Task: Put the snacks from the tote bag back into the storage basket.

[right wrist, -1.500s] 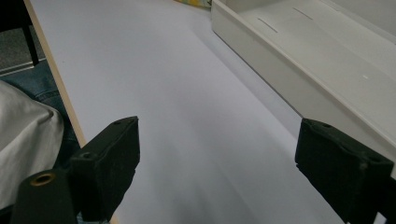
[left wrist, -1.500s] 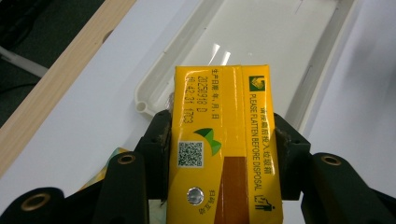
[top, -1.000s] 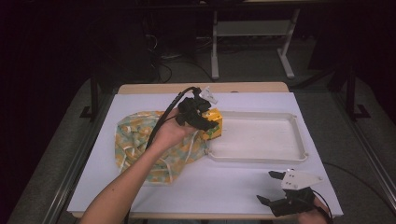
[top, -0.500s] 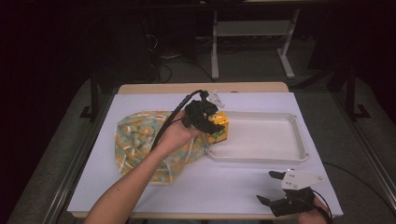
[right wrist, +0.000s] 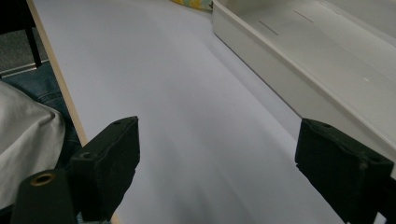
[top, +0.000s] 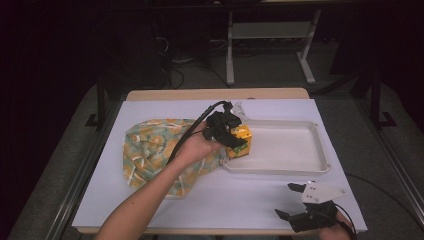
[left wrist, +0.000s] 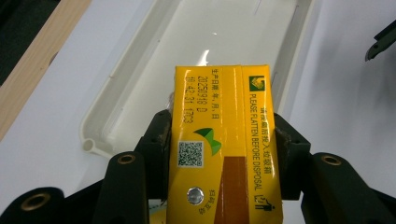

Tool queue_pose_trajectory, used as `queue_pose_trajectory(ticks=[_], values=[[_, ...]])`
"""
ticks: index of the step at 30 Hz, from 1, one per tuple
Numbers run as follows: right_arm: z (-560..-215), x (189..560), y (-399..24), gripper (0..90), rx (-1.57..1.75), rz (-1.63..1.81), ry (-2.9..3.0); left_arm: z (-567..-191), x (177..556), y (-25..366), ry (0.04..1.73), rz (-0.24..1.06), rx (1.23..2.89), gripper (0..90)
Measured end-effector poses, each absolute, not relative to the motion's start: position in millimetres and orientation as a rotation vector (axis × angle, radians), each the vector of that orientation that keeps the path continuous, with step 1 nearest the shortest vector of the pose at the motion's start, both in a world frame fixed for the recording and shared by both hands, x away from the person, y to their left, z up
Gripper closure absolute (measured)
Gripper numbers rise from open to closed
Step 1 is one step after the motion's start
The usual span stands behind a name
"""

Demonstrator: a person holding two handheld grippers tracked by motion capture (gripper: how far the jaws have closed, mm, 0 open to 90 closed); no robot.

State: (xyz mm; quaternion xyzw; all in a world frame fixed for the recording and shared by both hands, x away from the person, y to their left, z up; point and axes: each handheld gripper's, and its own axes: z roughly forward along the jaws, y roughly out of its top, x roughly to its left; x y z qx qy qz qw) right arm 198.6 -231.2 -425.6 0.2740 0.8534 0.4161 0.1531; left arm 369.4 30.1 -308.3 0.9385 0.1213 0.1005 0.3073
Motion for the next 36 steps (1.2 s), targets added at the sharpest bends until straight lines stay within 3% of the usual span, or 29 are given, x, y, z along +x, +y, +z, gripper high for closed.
queue_pose_trajectory(ticks=[36], values=[[-425.5,198.4,-231.4,13.5,0.775,1.196,2.447,-331.1,372.1,14.2,0.287,0.220,2.520,50.1]])
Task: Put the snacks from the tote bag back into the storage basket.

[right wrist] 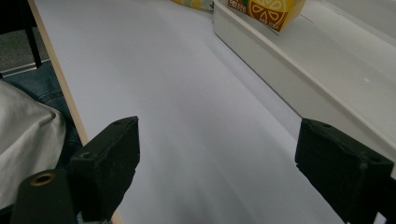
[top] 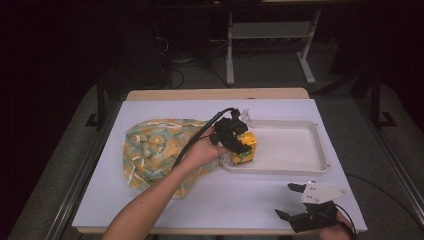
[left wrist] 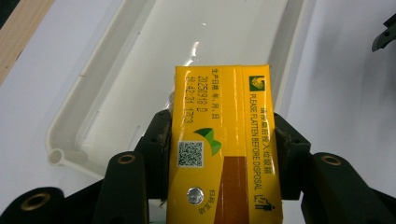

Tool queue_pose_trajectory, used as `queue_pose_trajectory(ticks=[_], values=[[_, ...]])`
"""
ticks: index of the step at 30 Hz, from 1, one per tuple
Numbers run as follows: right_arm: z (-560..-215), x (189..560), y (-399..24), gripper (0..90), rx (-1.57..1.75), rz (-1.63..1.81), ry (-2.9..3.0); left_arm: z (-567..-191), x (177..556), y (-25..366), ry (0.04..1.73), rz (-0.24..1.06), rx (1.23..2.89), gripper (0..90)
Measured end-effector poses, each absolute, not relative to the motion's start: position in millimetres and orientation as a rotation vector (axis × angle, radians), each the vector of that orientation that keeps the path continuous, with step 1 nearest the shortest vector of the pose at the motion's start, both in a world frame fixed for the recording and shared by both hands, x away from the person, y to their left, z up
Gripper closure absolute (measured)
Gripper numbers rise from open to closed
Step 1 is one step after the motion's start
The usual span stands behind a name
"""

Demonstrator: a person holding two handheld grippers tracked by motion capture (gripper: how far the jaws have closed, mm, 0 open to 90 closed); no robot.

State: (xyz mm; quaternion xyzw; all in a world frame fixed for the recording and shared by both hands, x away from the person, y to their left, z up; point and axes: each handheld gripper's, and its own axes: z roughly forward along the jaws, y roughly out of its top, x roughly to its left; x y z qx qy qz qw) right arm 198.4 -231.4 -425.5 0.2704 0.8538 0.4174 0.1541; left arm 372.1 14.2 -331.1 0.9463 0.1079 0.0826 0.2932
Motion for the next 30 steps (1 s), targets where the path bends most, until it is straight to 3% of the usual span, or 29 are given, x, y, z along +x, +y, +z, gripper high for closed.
queue_pose_trajectory(ticks=[30], values=[[-425.7,197.8,-231.3,13.4,0.780,1.200,2.447,-343.0,375.0,8.8,0.292,0.205,2.537,50.1]])
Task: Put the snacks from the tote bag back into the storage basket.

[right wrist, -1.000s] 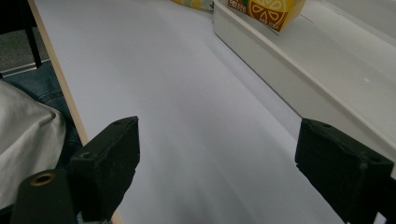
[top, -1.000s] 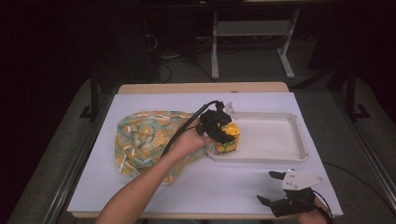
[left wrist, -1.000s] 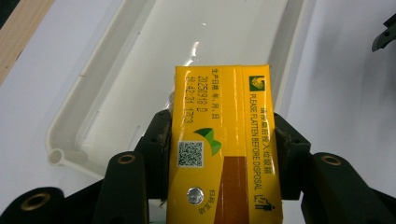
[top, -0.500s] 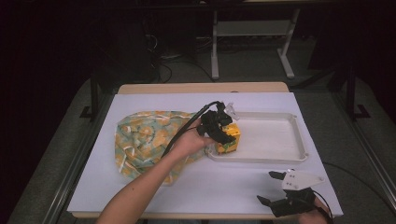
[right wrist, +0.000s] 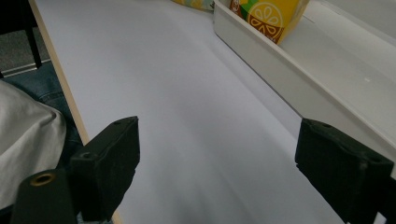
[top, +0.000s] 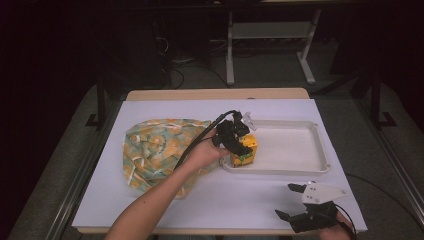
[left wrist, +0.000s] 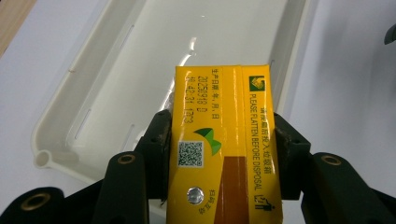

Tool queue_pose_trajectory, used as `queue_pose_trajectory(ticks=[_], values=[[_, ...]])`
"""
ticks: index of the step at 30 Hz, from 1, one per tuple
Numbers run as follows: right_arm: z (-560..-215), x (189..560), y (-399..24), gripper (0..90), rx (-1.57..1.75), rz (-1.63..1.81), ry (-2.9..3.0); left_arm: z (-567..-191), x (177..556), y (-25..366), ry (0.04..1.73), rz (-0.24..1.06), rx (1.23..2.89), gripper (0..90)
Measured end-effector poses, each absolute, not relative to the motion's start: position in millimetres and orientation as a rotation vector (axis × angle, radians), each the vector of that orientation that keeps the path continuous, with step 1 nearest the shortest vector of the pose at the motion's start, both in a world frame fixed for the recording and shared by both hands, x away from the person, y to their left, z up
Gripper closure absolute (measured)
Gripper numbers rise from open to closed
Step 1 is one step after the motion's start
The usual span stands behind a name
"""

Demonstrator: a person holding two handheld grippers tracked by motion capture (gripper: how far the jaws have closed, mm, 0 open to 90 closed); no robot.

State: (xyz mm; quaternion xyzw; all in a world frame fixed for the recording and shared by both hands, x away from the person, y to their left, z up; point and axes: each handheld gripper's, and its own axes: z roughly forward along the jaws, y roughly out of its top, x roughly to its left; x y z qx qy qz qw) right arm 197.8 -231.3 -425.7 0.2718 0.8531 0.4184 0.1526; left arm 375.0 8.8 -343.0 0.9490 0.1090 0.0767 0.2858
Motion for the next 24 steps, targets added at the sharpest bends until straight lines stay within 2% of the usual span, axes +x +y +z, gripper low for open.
queue_pose_trajectory(ticks=[24], values=[[-426.0,197.6,-230.6,13.5,0.785,1.197,2.456,-360.1,375.6,10.6,0.273,0.183,2.546,50.0]])
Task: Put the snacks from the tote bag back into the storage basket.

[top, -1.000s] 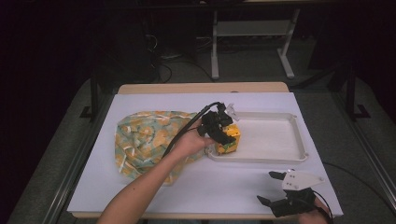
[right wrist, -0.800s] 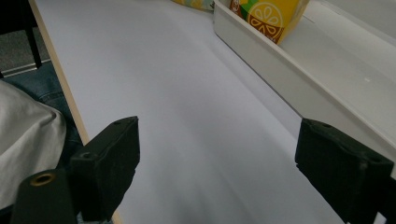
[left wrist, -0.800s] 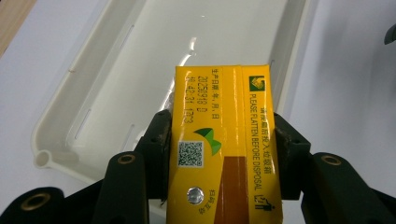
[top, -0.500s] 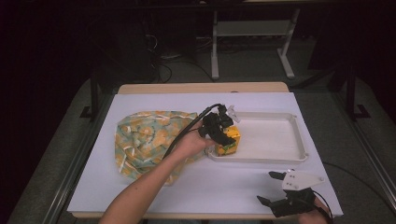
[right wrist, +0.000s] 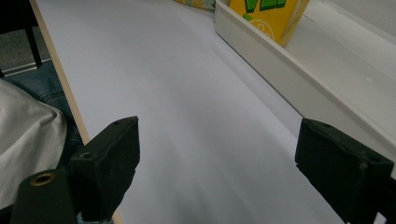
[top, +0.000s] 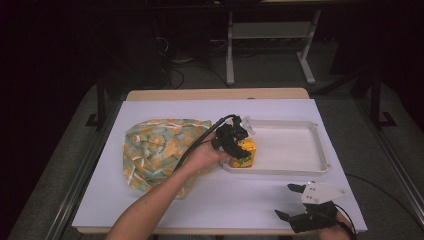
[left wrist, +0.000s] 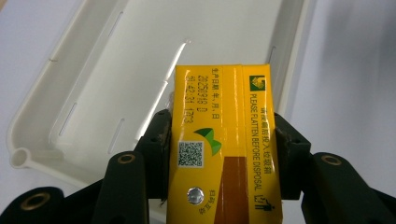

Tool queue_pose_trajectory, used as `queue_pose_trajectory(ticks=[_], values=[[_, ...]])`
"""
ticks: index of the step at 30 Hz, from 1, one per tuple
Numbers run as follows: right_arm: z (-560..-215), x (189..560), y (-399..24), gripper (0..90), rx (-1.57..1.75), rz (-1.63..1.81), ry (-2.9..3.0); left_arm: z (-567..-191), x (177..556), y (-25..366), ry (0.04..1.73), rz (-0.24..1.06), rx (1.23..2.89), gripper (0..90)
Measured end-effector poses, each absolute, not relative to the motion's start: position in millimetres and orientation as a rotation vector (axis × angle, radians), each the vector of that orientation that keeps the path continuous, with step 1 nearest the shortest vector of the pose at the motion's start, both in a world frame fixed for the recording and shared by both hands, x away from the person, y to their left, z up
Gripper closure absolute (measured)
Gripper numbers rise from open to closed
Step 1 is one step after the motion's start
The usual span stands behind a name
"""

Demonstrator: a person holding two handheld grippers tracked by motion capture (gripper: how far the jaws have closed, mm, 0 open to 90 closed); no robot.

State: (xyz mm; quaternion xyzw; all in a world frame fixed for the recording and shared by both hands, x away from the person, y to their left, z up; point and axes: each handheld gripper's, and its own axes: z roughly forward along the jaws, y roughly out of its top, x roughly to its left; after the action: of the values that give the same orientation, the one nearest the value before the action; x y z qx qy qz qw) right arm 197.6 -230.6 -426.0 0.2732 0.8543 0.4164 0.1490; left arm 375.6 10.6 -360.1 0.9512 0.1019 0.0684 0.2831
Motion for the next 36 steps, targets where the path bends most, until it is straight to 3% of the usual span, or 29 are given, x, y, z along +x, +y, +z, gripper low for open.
queue_pose_trajectory(ticks=[36], values=[[-427.2,198.8,-230.7,13.5,0.788,1.197,2.461,-362.8,386.4,19.0,0.019,0.103,2.534,49.9]])
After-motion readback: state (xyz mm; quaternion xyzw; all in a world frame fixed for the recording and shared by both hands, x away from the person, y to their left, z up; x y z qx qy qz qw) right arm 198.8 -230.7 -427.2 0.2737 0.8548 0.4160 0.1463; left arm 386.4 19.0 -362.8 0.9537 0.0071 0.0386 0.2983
